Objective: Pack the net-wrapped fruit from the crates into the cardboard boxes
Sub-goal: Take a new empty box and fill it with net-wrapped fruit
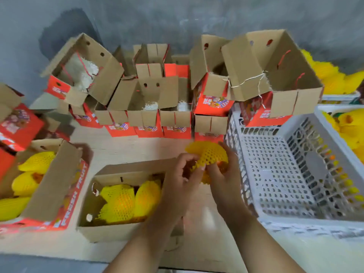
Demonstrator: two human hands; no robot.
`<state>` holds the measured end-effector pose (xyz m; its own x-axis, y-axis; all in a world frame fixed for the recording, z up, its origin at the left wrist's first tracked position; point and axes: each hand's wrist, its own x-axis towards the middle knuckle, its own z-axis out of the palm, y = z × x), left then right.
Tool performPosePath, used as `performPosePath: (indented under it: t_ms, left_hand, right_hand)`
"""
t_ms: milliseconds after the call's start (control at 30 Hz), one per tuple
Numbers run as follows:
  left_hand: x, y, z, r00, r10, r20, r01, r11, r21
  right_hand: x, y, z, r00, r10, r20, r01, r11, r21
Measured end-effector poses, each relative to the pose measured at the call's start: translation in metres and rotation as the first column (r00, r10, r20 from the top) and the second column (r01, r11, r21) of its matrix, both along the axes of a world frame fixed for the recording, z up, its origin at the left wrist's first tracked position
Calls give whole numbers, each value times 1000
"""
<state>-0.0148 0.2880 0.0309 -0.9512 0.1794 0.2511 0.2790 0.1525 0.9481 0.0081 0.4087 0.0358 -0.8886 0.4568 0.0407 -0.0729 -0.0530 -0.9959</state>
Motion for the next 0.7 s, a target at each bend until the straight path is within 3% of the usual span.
performPosePath:
  t_ms: [67, 133, 167, 233, 267, 333, 400, 433, 500, 533, 600, 633, 700]
  left_hand:
    - [1, -36, 0, 981, -96, 168, 79, 991, 110]
    - [0, -65, -1, 892, -109, 438, -9, 966, 259]
    - [-1, -79, -1, 863, -70, 500, -67, 966, 251]
    - [-5, -102, -5, 895, 7, 446, -55, 994, 94]
    - [-7, -112, -7, 908, 5, 420, -17, 1000, 25]
    - [-13, -135, -8, 905, -61, 421, 43, 998, 52]
    - [-21, -164, -9, 920, -45, 389, 51, 999, -5]
    - [-23, -181, -10, 947, 12, 321, 30, 992, -125]
    - [-25, -212, -20, 981, 57, 184, 35, 887, -460]
    - [-23, -223, -28, 985, 28, 172, 86, 780, -620]
    - [-13, -231, -44, 988, 8, 156, 124, 571, -811]
    - [-9, -231, -51, 993, 31, 110, 77, 528, -846]
    - [-4, -226, -55, 995, 101, 0, -54, 534, -844]
  right_hand:
    - [-2, -29, -4, 994, 109, 26, -108, 993, -48]
    - [-3, -52, -3, 958, 283, 50, -271, 947, -173]
    - [-6, -63, -1, 932, 362, 37, -336, 895, -295]
    - [-11, -84, 2, 920, 391, 21, -335, 814, -474]
    - [-15, -94, 3, 934, 353, 58, -292, 845, -448]
    - [-20, -107, -1, 962, 212, 171, -181, 967, -181]
    - [-16, -111, -6, 980, 108, 169, -124, 988, 90]
    - [-13, -110, -10, 986, 79, 147, -113, 963, 244]
    - [-3, -109, -25, 979, 76, 191, -177, 784, 595]
    - [4, -111, -35, 959, 69, 275, -259, 609, 750]
    - [17, -120, -55, 923, -41, 383, -359, 271, 893]
    - [21, -123, -60, 912, -97, 400, -378, 186, 907]
    - [19, -120, -62, 883, -184, 432, -408, 155, 900]
